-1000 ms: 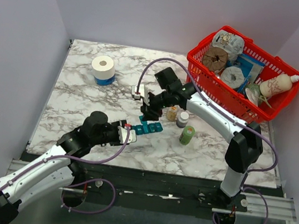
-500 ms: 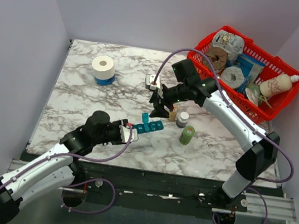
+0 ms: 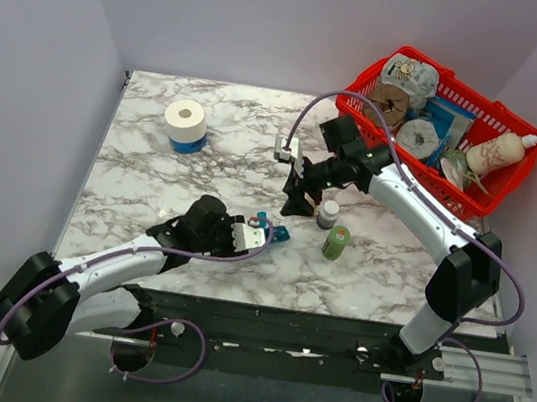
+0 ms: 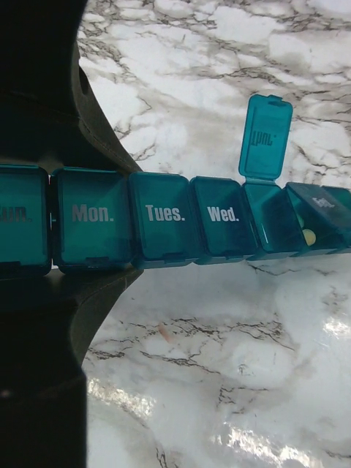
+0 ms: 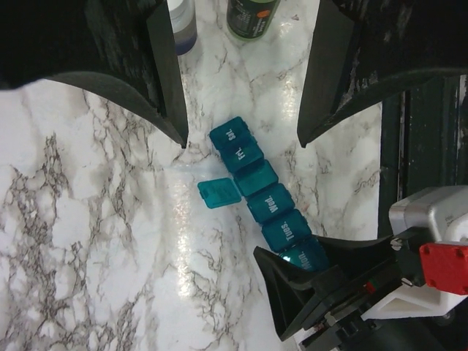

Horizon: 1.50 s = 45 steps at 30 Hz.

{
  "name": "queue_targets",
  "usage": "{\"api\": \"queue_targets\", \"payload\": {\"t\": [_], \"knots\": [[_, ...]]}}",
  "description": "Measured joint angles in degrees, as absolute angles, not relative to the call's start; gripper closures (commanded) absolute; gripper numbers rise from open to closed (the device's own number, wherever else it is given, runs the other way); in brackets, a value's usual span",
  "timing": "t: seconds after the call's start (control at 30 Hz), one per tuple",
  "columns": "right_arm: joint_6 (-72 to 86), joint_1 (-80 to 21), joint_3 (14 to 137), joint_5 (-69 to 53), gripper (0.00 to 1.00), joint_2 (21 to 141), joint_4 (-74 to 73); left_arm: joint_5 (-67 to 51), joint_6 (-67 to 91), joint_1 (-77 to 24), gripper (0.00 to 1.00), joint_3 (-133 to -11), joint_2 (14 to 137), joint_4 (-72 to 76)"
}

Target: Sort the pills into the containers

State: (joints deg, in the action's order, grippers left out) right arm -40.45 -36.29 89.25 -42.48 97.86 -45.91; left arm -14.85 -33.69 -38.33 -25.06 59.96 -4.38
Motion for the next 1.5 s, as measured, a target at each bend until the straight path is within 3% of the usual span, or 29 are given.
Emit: {"api": "queue_targets", "payload": {"t": [0.13,0.37,0.63,0.73,0.87,0.97,1.3,1.5], "knots": [[-39.2,-35.9,87.3,-42.3,0.30,98.0,-45.4,-12.4,-33.3,-38.9,0.86,-25.1,63.5,-3.0],[-37.8,-35.9,87.0,-42.3,0.31,98.9,-43.5,-9.2,-32.9,-40.1,0.38,-25.1,66.7,-1.1],[-34.5,-35.9,82.9,-42.1,0.35,102.6,-40.6,-6.7,-32.8,-40.8,0.29,-25.1,68.9,-0.7],[-33.6,-35.9,82.0,-41.8,0.41,103.2,-39.7,-6.3,-32.7,-40.9,0.26,-25.1,69.4,-0.5],[-32.6,-35.9,81.4,-41.9,0.72,103.2,-38.4,-5.5,-31.9,-40.9,0.21,-25.1,68.1,-0.6],[-31.6,-36.1,81.4,-41.8,0.86,103.9,-37.8,-4.2,-30.3,-40.9,0.14,-25.1,63.0,-1.3],[-30.0,-38.5,81.3,-40.1,0.93,109.3,-36.9,5.9,-19.7,-39.4,0.07,-25.1,33.1,-5.0],[-29.5,-39.5,81.4,-37.7,0.94,110.8,-36.5,13.9,-17.0,-39.3,0.05,-25.0,28.2,-6.9]]}}
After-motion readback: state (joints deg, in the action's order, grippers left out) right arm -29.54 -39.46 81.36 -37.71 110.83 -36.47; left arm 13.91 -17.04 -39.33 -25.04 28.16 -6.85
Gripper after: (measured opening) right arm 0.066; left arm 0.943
